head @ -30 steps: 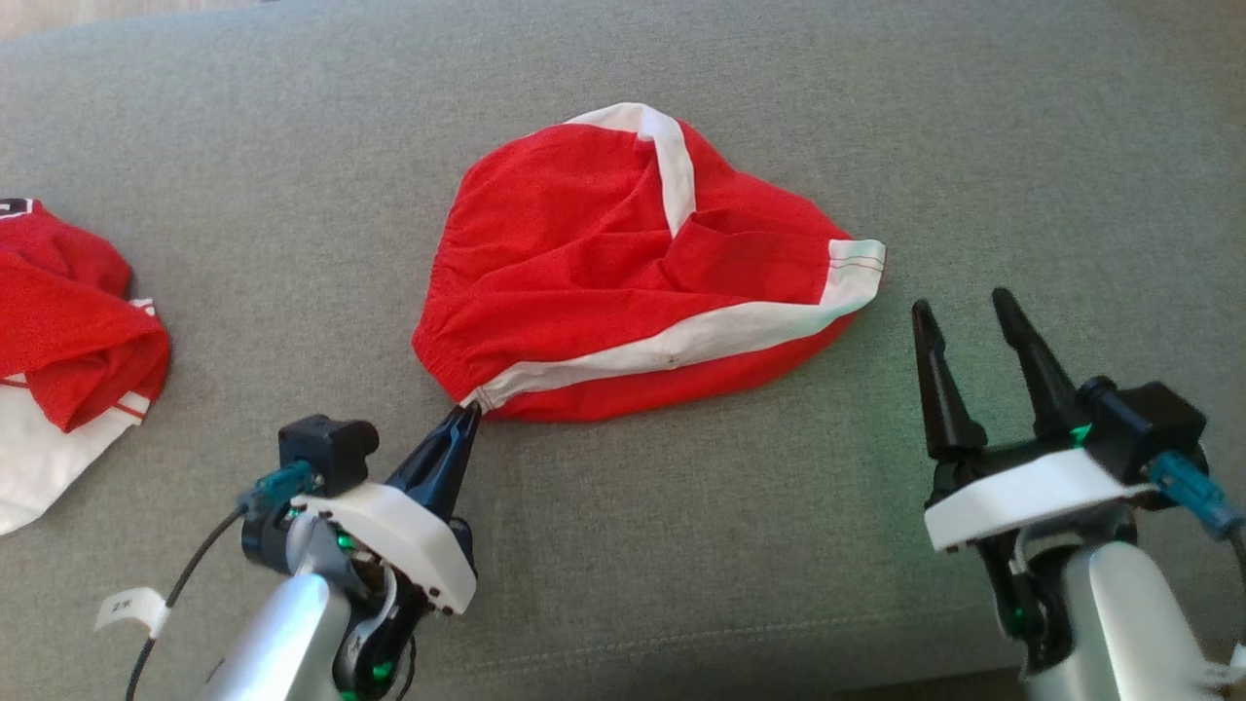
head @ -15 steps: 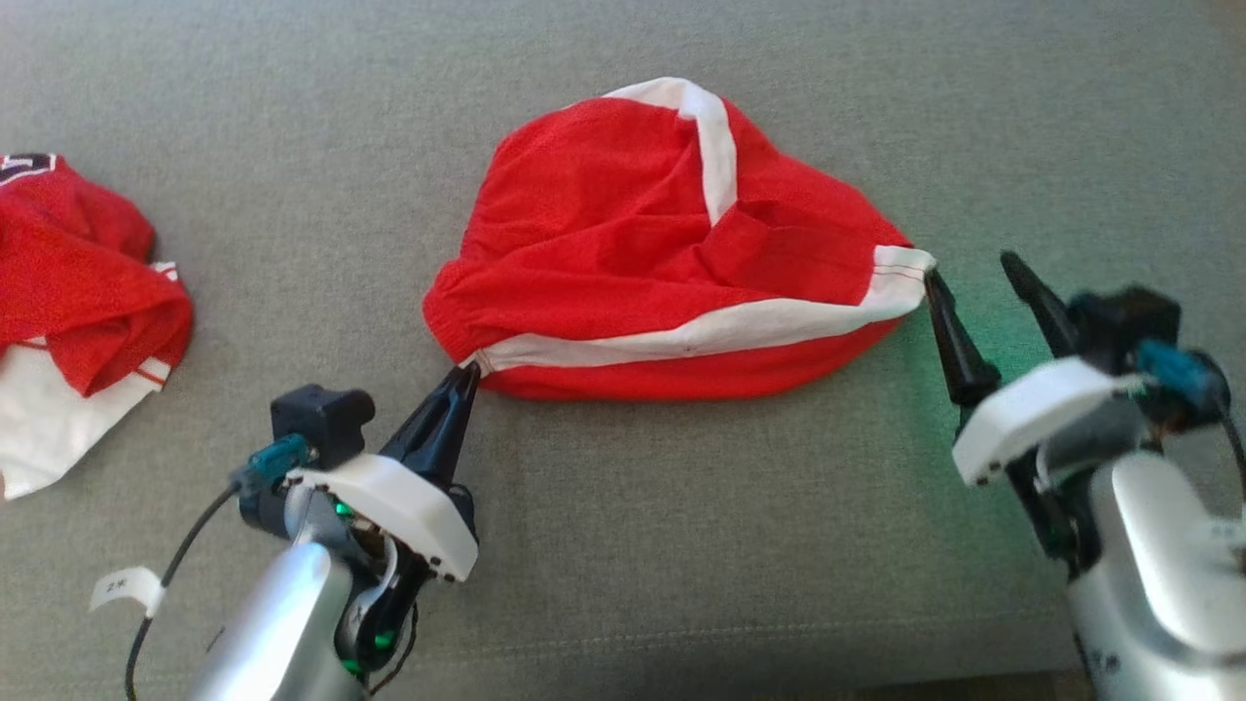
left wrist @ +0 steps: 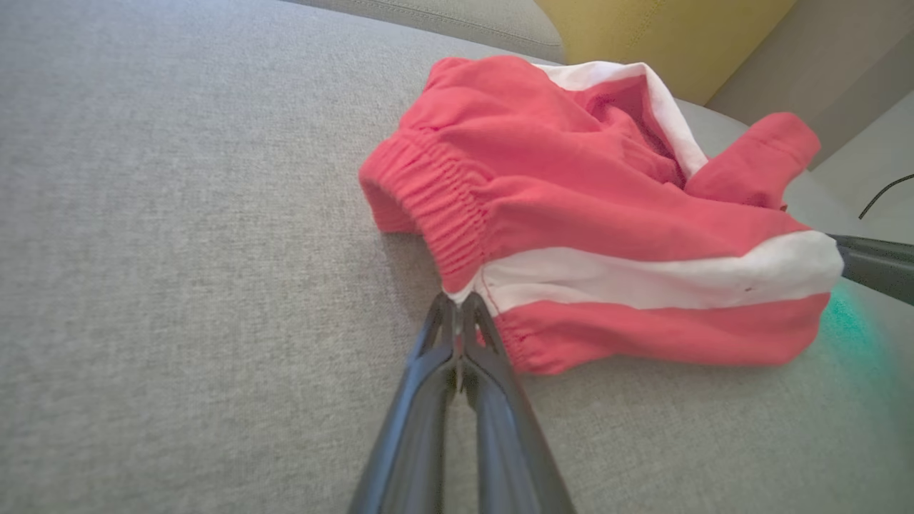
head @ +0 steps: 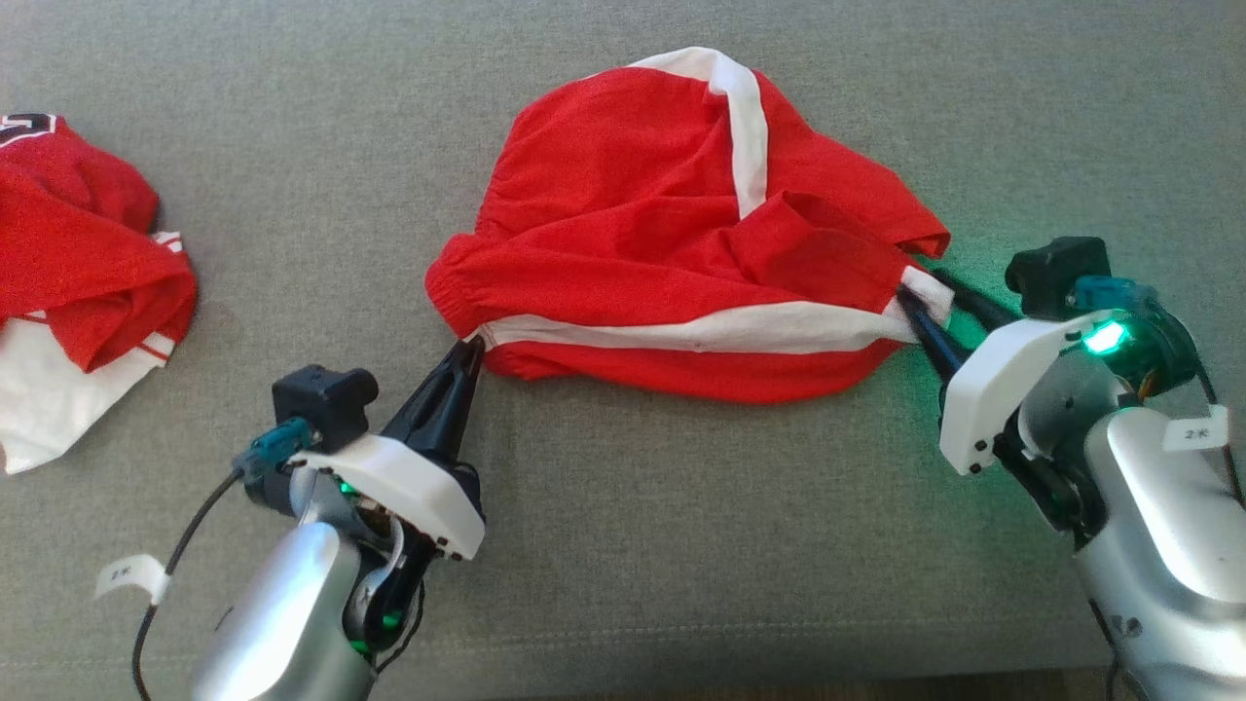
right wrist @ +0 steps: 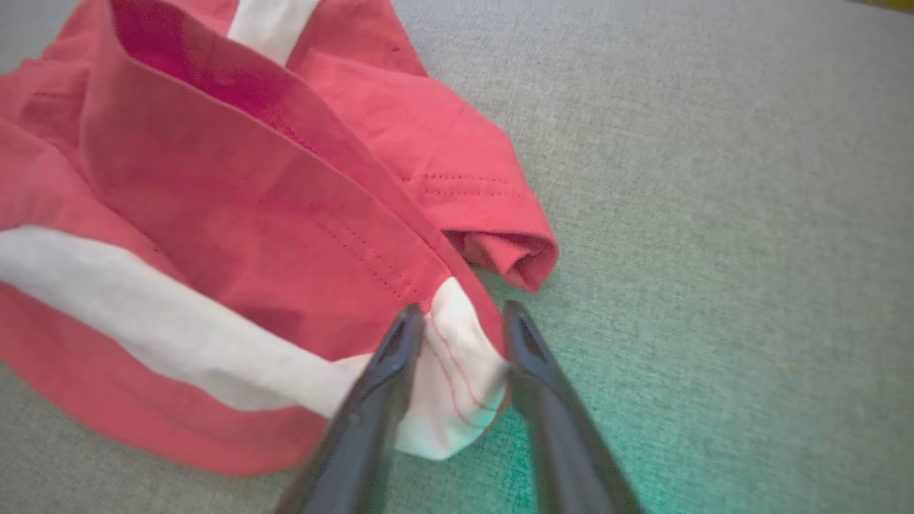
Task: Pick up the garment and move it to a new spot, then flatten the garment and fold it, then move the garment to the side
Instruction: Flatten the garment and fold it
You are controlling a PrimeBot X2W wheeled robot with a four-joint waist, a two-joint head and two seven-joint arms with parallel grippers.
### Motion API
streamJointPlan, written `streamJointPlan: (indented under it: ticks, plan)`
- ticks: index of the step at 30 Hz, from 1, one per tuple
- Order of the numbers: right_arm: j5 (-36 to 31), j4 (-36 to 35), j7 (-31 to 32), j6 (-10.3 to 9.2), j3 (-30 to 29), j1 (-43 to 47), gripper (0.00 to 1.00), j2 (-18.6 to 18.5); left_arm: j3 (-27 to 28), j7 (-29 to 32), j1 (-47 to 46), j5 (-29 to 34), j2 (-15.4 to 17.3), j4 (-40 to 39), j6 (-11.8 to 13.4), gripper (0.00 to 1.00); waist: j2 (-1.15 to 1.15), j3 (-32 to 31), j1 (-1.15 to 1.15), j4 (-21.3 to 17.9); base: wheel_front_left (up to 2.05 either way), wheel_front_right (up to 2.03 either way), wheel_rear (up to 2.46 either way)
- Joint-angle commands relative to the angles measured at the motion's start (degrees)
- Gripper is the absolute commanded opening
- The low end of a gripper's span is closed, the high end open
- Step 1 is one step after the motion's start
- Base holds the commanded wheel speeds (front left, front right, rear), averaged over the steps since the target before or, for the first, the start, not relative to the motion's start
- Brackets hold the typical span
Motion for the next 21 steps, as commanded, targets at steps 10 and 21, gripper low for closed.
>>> streamJointPlan:
  ticks: [10, 21]
  plan:
    - [9.11, -6.96, -5.22, 0.21, -3.61, 3.30, 0.00, 1.39, 2.78, -4.55, -2.68, 1.58, 1.62, -2.25, 1.82, 0.00, 0.00, -1.56, 0.00, -0.62, 0.00, 0.00, 0.00]
    - [19.47, -14.55, -15.05, 0.21, -9.26, 6.86, 0.00, 4.81, 6.32, -7.01, -4.86, 3.44, 3.66, -9.33, 5.12, 0.00, 0.00, -6.04, 0.00, -1.69, 0.00, 0.00, 0.00]
